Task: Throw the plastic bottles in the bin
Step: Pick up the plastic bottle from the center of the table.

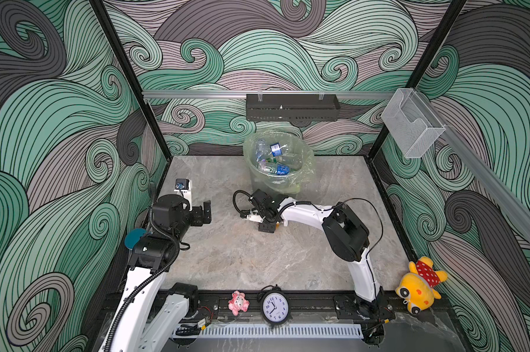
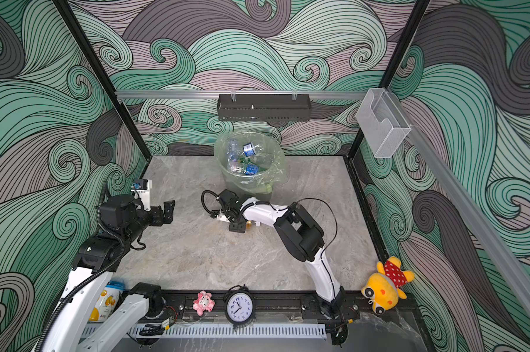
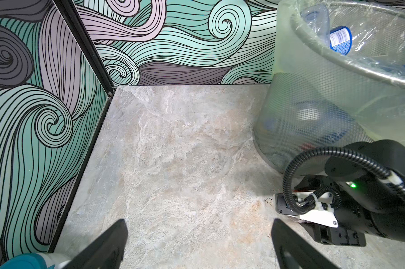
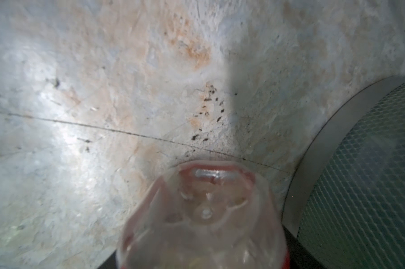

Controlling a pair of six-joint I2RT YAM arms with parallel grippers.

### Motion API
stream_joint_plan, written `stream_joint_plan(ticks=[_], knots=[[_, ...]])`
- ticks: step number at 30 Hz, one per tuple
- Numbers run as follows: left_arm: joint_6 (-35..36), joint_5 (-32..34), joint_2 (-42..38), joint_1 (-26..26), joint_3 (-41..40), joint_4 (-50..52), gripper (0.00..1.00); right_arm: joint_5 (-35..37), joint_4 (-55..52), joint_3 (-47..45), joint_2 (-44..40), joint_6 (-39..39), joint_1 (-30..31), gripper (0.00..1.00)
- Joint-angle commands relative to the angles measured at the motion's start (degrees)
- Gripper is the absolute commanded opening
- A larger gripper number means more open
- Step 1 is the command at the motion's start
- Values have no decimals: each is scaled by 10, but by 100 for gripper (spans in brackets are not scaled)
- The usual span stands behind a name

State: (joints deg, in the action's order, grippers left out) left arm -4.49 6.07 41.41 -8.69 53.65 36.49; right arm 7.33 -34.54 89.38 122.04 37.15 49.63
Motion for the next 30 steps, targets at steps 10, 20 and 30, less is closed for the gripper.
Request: stream_joint_plan(ticks=[10, 20, 30], knots=[[7, 2, 9, 10, 13, -2, 97, -83, -12, -55, -106, -55, -5, 50], [4, -31, 18, 10, -17, -52, 97, -120, 74, -199, -296, -148, -11, 48], [24, -94, 24, 10, -50, -96, 97, -199, 137, -302, -484, -291, -109, 46]])
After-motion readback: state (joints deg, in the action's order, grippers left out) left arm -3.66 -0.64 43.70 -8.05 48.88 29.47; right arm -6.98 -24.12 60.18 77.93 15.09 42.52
